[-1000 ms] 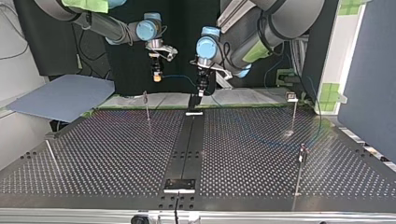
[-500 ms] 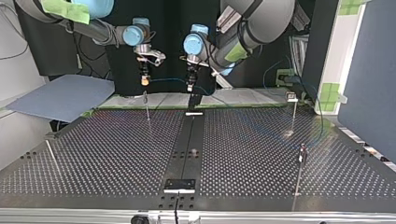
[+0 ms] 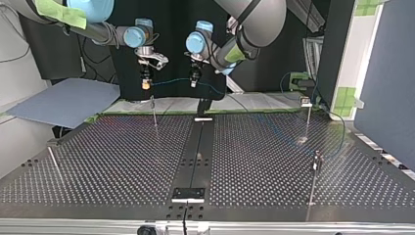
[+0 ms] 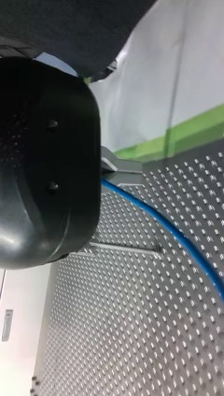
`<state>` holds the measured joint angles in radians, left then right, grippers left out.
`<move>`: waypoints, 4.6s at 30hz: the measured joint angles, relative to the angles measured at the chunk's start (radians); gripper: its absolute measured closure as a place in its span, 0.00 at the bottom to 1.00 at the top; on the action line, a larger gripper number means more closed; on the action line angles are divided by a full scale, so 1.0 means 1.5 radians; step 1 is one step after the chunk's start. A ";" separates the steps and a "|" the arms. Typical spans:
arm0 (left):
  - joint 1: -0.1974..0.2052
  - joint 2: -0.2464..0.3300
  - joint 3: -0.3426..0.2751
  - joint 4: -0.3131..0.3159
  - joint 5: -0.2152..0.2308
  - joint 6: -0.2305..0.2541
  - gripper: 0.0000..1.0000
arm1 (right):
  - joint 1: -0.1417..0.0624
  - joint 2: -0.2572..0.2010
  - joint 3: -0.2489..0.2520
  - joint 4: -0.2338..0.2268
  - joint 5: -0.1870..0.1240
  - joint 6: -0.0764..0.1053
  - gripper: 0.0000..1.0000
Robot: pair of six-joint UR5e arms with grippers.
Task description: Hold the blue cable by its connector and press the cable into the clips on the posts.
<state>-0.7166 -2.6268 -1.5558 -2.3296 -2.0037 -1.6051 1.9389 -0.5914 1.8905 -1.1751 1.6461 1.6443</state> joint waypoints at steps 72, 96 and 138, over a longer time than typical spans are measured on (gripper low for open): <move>-0.053 -0.134 0.313 -0.122 -0.142 -0.084 0.99 | -0.185 0.003 -0.031 -0.014 -0.208 0.018 1.00; -0.028 -0.134 0.331 -0.117 -0.087 -0.083 0.99 | -0.215 0.004 -0.070 0.002 -0.207 0.030 1.00; -0.041 -0.133 0.357 -0.179 -0.073 -0.073 0.99 | -0.233 0.005 -0.100 0.047 -0.193 0.008 1.00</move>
<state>-0.7781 -2.8262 -1.0199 -2.5979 -2.1126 -1.7149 1.5896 -0.5833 1.7404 -1.1051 1.3570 1.6569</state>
